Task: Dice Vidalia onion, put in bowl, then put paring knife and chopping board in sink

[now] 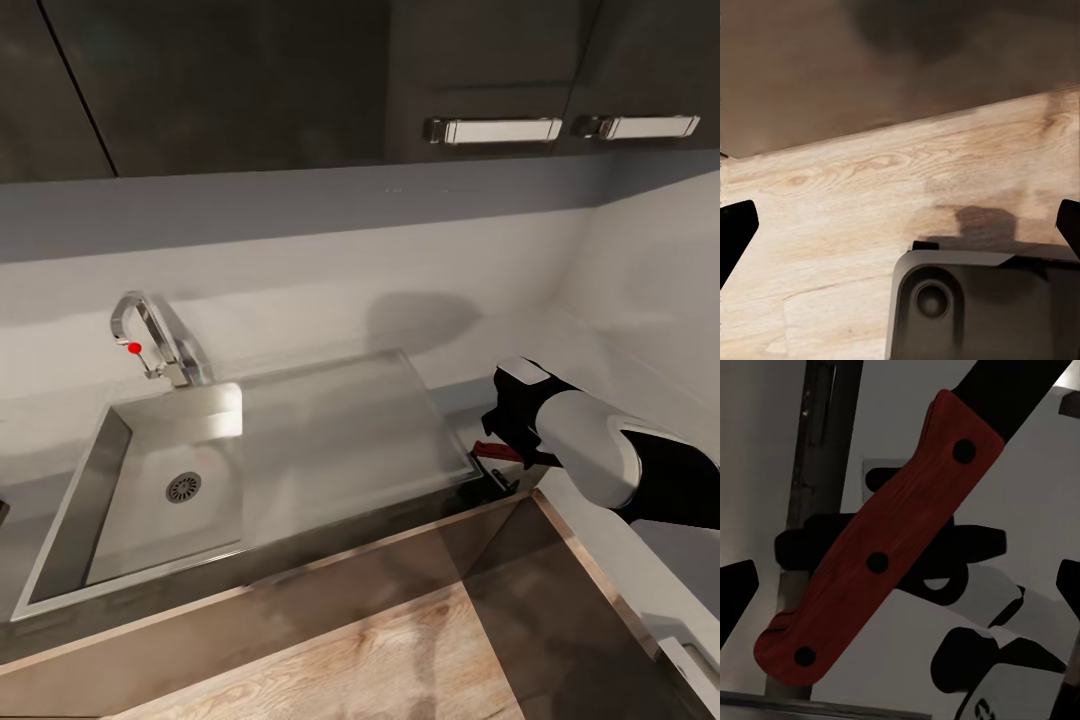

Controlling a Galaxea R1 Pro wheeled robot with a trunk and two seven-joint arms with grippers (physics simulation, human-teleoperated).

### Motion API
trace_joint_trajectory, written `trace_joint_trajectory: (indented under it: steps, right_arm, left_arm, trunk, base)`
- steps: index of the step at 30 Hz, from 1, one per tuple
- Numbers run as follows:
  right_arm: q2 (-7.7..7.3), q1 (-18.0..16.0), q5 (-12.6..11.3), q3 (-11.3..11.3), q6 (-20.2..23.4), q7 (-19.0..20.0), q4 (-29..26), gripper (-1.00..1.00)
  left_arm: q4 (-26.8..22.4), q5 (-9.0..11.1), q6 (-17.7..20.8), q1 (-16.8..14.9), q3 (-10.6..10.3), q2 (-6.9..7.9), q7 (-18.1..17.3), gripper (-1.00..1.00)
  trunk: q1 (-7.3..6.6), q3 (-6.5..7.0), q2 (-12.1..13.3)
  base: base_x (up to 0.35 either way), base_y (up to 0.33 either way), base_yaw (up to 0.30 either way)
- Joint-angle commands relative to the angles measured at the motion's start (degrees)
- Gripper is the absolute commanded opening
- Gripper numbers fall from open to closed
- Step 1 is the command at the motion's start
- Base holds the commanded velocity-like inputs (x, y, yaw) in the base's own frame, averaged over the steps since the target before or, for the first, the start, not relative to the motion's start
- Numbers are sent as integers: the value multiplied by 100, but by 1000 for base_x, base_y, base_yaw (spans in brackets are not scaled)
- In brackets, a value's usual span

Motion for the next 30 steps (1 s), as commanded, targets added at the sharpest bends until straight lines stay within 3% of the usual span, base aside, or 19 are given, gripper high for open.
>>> trace_joint_trajectory:
  steps: [1, 30]
  right_arm:
    - [0, -3, 45, -45, 58, -24, -9, 100]
    - [34, -3, 47, -41, 52, -15, -9, 100]
  left_arm:
    - [1, 9, -9, -3, -49, 4, 51, 100]
    - [35, 9, -9, -3, -49, 2, 47, 100]
  trunk:
    - [3, -15, -10]
    - [3, -242, -10]
  base:
    - [0, 0, 0]
    - [0, 0, 0]
